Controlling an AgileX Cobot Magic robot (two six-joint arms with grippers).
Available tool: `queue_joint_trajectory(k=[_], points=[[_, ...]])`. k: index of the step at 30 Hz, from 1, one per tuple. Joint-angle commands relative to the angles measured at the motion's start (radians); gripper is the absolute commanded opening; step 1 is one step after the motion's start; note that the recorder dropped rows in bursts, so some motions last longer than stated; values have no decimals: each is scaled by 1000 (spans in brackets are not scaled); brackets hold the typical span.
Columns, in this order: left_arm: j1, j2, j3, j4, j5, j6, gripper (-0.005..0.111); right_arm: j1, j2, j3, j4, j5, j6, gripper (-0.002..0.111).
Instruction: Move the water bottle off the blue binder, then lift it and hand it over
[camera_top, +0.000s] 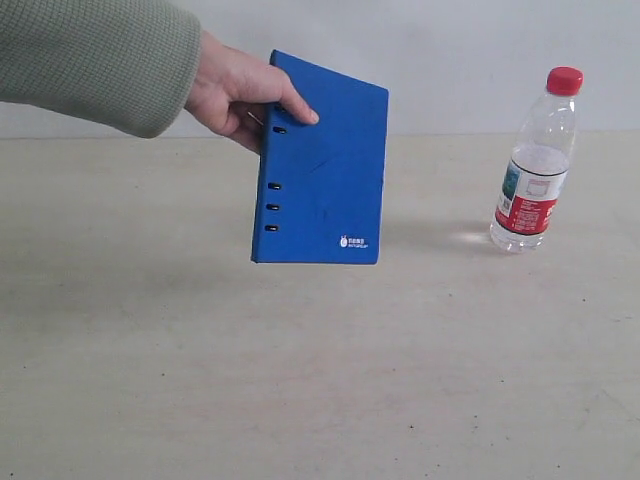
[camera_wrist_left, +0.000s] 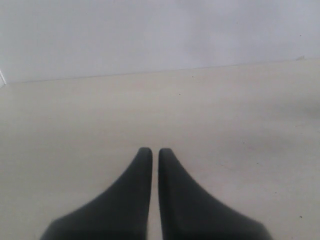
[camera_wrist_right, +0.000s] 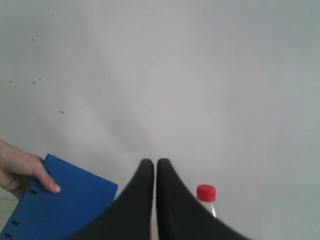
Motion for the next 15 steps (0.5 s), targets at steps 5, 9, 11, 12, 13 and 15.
queue_joint_trajectory(k=[5, 9, 11, 12, 13, 15], points=[[3, -3, 3, -1, 3, -10, 4, 1, -4, -1, -1, 0, -3, 0], [3, -3, 3, -1, 3, -10, 4, 1, -4, -1, -2, -34, -3, 0], [3, -3, 3, -1, 3, -10, 4, 1, -4, -1, -22, -42, 12, 0], [3, -3, 3, -1, 3, -10, 4, 1, -4, -1, -22, -48, 38, 0], [3, -3, 3, -1, 3, -10, 4, 1, -4, -1, -22, -48, 57, 0], [3, -3, 3, -1, 3, -10, 4, 1, -4, -1, -22, -48, 75, 0]])
